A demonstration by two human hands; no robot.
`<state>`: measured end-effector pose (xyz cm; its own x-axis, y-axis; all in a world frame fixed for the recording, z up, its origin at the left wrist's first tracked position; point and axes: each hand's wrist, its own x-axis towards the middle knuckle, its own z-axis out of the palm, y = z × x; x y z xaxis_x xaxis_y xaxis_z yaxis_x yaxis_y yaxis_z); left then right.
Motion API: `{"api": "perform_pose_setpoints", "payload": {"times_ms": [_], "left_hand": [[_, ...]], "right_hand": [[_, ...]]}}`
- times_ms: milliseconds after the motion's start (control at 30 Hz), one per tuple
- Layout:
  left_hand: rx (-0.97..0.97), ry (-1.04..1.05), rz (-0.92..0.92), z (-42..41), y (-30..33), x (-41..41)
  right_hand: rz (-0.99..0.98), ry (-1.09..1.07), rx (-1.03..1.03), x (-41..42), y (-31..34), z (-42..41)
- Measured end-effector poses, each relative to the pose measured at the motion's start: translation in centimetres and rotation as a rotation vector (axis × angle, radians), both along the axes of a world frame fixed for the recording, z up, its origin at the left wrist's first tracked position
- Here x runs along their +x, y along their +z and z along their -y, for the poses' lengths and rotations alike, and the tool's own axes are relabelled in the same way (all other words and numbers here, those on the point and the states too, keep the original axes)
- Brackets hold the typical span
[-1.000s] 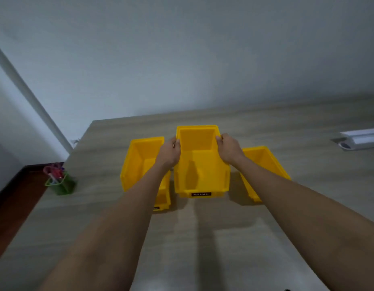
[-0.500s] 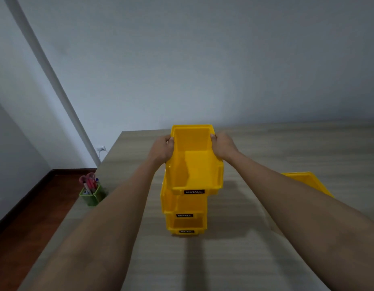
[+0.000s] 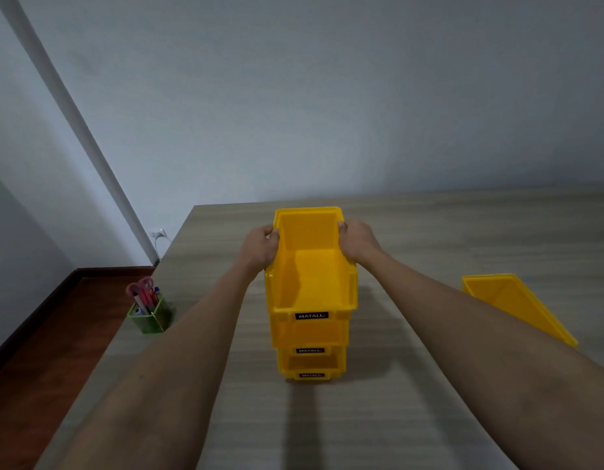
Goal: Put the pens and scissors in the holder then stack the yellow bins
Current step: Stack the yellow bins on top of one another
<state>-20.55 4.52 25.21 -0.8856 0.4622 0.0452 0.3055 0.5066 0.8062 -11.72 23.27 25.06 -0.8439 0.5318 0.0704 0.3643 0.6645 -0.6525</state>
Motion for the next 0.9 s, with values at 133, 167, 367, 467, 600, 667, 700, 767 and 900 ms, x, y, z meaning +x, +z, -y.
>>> {"api": "perform_pose_setpoints", "payload": {"times_ms": [133, 167, 367, 467, 600, 667, 700, 767, 900], "left_hand": [[-0.002, 0.003, -0.004, 0.4, -0.5, -0.5], [-0.003, 0.002, -0.008, 0.6, -0.6, -0.6], [0.027, 0.012, -0.003, 0.7, -0.9, -0.2], [0.022, 0.005, -0.021, 0.6, -0.9, -0.2], [0.041, 0.030, -0.004, 0.7, -1.5, -0.2], [0.044, 0.036, -0.011, 0.6, -1.5, 0.0], [0.033, 0.037, -0.021, 0.7, -1.6, 0.0], [-0.013, 0.036, -0.064, 0.6, -1.5, 0.0], [-0.152, 0.023, -0.136, 0.4, -1.3, -0.6]], "right_hand": [[0.015, -0.005, 0.016, -0.4, -0.4, 0.5], [0.014, -0.007, 0.020, -0.6, -0.7, 0.6], [0.005, 0.000, 0.023, -0.9, -1.1, 0.4], [-0.017, 0.008, 0.009, -0.9, -1.2, 0.3], [-0.062, 0.009, -0.028, -0.9, -1.8, 0.2], [-0.082, 0.002, -0.037, -0.9, -2.0, 0.1], [-0.089, -0.001, -0.040, -0.9, -2.1, 0.2], [-0.099, -0.009, -0.044, -1.0, -2.2, 0.2], [-0.037, -0.006, -0.030, -1.2, -1.8, 0.0]]}}
